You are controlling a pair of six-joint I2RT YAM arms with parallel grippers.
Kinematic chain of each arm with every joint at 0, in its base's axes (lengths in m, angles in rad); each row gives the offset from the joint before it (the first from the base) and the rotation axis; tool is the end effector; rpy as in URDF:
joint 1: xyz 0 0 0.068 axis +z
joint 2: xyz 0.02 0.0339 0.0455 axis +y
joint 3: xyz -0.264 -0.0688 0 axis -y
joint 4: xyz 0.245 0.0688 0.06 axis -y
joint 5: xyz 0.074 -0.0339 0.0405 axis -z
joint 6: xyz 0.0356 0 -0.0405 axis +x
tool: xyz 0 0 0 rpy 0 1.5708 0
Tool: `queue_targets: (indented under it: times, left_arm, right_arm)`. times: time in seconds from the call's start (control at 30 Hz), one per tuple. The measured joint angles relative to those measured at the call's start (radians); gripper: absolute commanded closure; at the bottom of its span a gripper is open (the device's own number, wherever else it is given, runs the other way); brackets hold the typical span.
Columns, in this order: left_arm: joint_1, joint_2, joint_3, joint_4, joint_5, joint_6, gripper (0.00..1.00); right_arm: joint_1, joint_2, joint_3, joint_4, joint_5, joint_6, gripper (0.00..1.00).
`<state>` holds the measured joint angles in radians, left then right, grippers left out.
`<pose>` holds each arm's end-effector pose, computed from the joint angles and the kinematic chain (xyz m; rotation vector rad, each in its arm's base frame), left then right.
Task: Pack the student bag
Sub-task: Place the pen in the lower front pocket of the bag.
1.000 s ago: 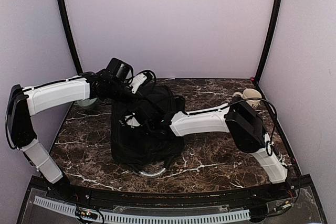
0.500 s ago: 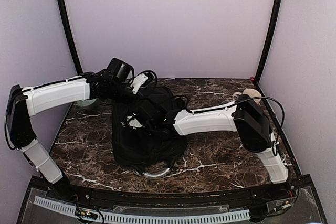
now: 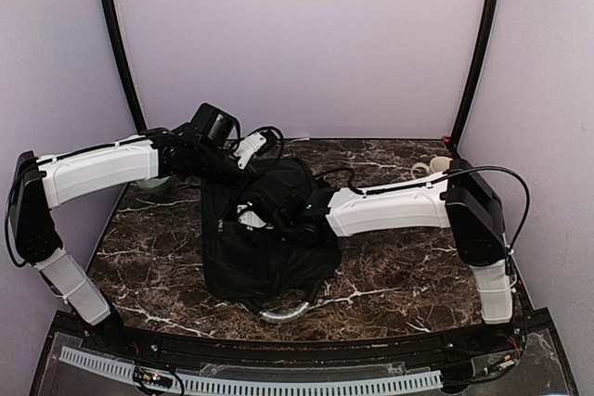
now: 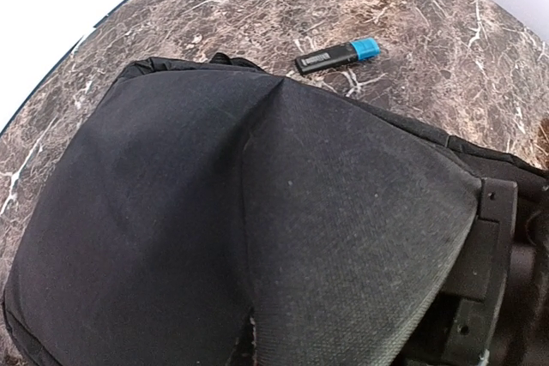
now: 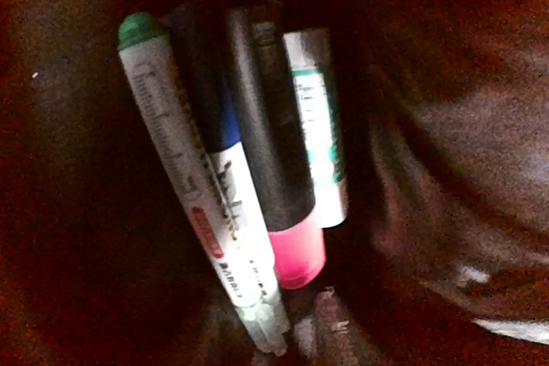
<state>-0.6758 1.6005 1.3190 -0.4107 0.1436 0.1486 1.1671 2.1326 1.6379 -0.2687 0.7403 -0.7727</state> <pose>0.2808 -0.2316 0.2972 0.9890 2.0685 -0.4397 0.2095 0.4294 0.2041 -1.5680 1.5058 -0.6366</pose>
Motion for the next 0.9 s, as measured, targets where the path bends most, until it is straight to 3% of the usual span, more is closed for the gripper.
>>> queue_targets:
  times: [0.23,0.47,0.7,0.9]
  left_arm:
    - [-0.001,0.0,0.0,-0.004,0.006,0.0,1.0]
    - [0.005,0.0,0.0,-0.003,0.005,0.0,1.0]
    - [0.01,0.0,0.0,-0.003,-0.002,0.0,1.0]
    - [0.003,0.0,0.0,-0.004,0.007,0.001,1.0]
  right_arm:
    - [0.008,0.001,-0.013,0.002,0.043,0.072,0.7]
    - [0.005,0.06,0.077,-0.06,0.088,0.11,0.57]
    - [0.003,0.064,0.147,-0.2,-0.063,0.204,0.54]
    - [0.005,-0.05,0.017,-0.158,-0.186,0.217,0.53]
